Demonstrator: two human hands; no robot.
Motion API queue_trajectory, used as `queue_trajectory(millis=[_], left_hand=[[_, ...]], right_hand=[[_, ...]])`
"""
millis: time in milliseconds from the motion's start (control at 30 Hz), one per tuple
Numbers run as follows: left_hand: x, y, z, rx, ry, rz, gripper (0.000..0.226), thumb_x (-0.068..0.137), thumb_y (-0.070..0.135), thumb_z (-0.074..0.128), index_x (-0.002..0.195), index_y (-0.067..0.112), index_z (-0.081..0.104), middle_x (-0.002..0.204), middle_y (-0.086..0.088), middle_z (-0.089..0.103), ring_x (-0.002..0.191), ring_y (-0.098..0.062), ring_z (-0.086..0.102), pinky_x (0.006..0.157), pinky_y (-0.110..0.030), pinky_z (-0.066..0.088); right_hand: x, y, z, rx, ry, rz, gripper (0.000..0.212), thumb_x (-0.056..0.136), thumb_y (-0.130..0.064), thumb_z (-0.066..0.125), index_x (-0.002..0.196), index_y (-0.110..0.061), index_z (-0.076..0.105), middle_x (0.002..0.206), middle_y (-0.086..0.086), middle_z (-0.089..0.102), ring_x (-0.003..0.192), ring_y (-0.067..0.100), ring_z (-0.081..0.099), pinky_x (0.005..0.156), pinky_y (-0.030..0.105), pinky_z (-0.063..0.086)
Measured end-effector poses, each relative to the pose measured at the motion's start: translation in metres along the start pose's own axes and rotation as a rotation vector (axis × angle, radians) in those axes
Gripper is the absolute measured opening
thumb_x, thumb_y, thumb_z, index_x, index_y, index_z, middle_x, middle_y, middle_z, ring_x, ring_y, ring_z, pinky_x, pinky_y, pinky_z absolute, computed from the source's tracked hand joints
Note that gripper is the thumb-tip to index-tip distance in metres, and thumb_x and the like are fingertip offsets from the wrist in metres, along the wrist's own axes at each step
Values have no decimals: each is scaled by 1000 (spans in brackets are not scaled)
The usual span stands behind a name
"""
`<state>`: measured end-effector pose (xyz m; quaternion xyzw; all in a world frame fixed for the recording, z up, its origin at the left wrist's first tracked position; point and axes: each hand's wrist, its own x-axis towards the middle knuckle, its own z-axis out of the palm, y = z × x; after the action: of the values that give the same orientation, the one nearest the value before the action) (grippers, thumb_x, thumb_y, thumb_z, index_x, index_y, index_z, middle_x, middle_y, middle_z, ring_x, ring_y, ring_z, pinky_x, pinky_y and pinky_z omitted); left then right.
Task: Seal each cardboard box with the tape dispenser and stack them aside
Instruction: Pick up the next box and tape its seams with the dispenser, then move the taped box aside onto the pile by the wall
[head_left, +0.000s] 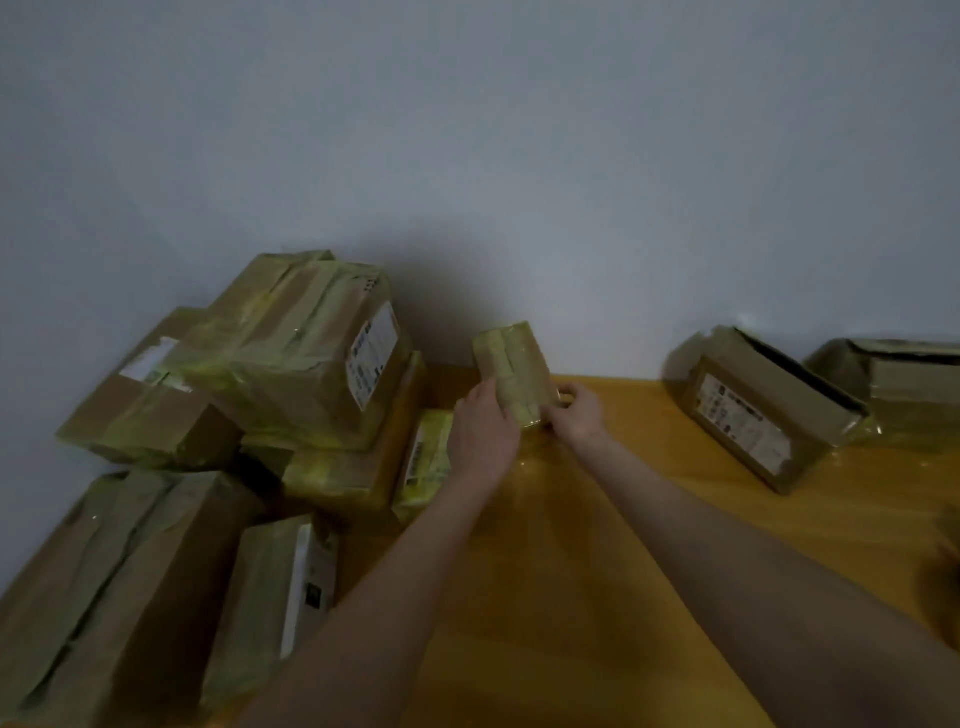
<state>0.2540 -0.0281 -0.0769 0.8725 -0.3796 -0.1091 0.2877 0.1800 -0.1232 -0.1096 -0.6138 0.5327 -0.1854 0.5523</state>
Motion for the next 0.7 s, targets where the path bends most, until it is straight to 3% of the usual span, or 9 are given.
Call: queue_trajectory(millis=[100, 167, 233, 367, 467, 567, 700], left_hand=[[15, -9, 0, 7, 20, 6, 43, 97, 17, 47, 140, 16, 42, 146, 0, 40, 130, -20, 39, 100, -33, 40], [21, -12, 2, -7, 14, 2, 43, 97, 16, 46, 140, 17, 43, 145, 0, 39, 129, -19, 39, 97, -31, 42], [23, -11, 5, -19, 4, 13, 41, 97, 16, 45, 138, 19, 44, 143, 1, 40, 127, -18, 41, 90, -28, 43], [28, 2, 16, -70, -6, 73, 37, 96, 13, 46, 132, 21, 50, 137, 1, 45, 123, -19, 45, 87, -26, 42], [24, 25, 31, -100, -52, 97, 36, 95, 14, 45, 131, 21, 50, 134, 0, 46, 119, -20, 50, 87, -32, 46], [13, 53, 52, -115, -123, 133, 38, 95, 15, 48, 133, 21, 49, 133, -1, 46, 117, -21, 52, 89, -31, 43], [-8, 85, 79, -137, -230, 162, 41, 94, 16, 51, 135, 20, 47, 134, -2, 45, 115, -20, 52, 86, -28, 43]], right_hand=[[22, -4, 22, -60, 25, 37, 31, 93, -8, 55, 123, -2, 57, 117, 22, 65, 107, 35, 63, 95, 45, 49], [28, -7, 32, -98, -30, 13, 33, 96, -8, 51, 127, -3, 58, 116, 19, 66, 99, 29, 63, 81, 35, 53], [26, -8, 30, -132, -77, -5, 39, 97, -14, 51, 134, -4, 54, 110, 15, 63, 88, 23, 60, 69, 26, 47], [16, -5, -5, -372, 17, -99, 54, 94, -33, 59, 140, -6, 47, 138, 14, 53, 125, 28, 51, 102, 36, 41], [2, 2, -48, -499, 169, -247, 51, 92, -37, 61, 137, -17, 48, 132, 9, 52, 118, 24, 53, 94, 34, 45], [-6, 9, -107, -694, 356, -328, 57, 89, -41, 63, 139, -20, 44, 133, 10, 46, 122, 27, 44, 98, 39, 42], [-14, 25, -194, -781, 563, -143, 74, 86, -45, 66, 145, -18, 32, 145, 14, 34, 131, 33, 36, 103, 45, 40]])
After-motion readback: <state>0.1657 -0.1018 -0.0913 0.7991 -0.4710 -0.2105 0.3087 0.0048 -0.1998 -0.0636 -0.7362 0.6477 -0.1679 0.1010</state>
